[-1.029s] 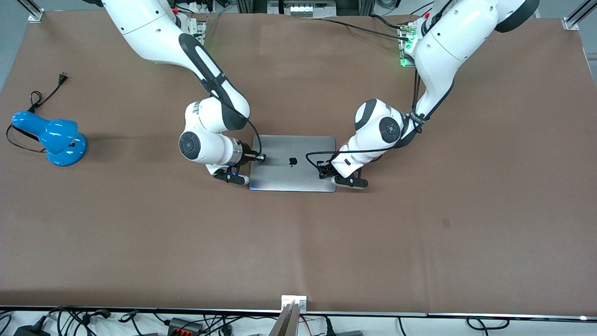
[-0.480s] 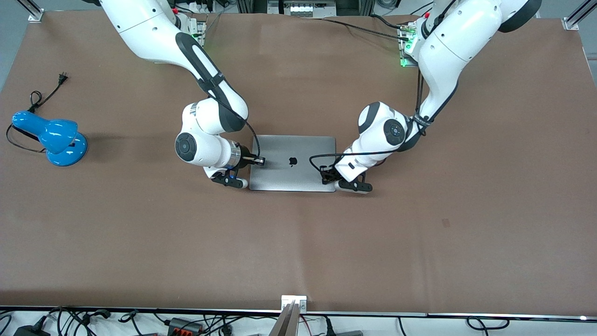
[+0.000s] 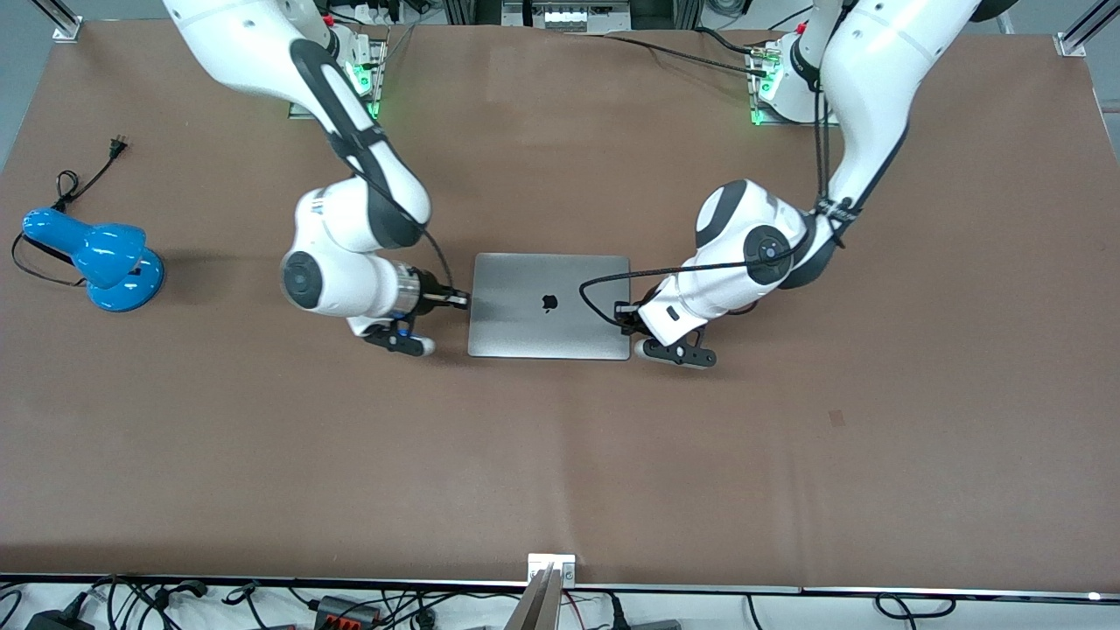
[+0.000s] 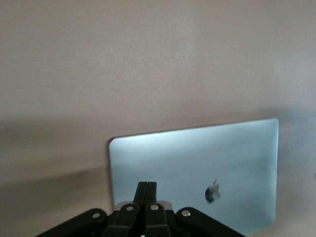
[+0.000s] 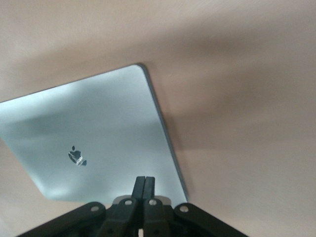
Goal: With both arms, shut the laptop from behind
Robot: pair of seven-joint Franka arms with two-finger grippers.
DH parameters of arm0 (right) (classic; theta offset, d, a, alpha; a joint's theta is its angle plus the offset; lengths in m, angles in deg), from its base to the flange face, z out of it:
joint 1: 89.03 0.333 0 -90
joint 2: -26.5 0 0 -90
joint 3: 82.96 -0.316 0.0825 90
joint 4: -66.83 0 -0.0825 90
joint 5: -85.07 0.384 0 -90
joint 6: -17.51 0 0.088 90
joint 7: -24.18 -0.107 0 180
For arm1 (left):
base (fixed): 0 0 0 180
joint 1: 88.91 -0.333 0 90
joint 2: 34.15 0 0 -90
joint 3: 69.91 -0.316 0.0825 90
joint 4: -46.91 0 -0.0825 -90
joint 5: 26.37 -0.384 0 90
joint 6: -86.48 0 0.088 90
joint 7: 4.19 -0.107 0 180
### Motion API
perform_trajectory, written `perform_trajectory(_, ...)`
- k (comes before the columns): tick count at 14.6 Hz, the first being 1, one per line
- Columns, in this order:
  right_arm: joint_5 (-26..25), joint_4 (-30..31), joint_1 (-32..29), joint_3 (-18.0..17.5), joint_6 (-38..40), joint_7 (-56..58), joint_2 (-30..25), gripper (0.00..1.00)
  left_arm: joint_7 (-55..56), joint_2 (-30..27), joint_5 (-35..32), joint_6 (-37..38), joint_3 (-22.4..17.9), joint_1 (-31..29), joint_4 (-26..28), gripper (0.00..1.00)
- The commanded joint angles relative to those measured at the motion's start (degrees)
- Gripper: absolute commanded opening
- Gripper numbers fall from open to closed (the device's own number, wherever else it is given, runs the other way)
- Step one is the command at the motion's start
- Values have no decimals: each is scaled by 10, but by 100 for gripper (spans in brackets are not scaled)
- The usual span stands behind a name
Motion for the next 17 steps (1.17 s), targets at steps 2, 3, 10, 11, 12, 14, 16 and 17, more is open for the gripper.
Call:
perform_trajectory(2, -69, -16, -2, 36, 102, -1, -60, 0, -5, -7, -107, 188, -3, -6, -94, 1)
perform_trajectory(3, -87, -39, -2, 46, 140, -2, -63, 0, -6, -7, -141, 232, -2, -6, -112, 1)
perform_trajectory(10, -137, -186, -20, 131, 388, 59, -80, 0, -74, -17, -253, 454, 1, -21, -207, 100)
perform_trajectory(11, -156, -192, -20, 144, 394, 76, -96, 0, -78, -27, -254, 456, 3, -29, -207, 100)
perform_trajectory(12, -175, -193, -20, 149, 397, 94, -112, 0, -85, -35, -254, 458, 2, -33, -209, 100)
perform_trajectory(14, -228, -194, -20, 153, 424, 102, -143, 0, -98, -61, -246, 459, 6, -61, -210, 100)
perform_trajectory(16, -249, -194, -33, 156, 444, 119, -174, 0, -107, -97, -243, 473, 7, -80, -209, 100)
perform_trajectory(17, -253, -195, -38, 156, 443, 138, -183, 0, -121, -106, -242, 487, 7, -80, -210, 100)
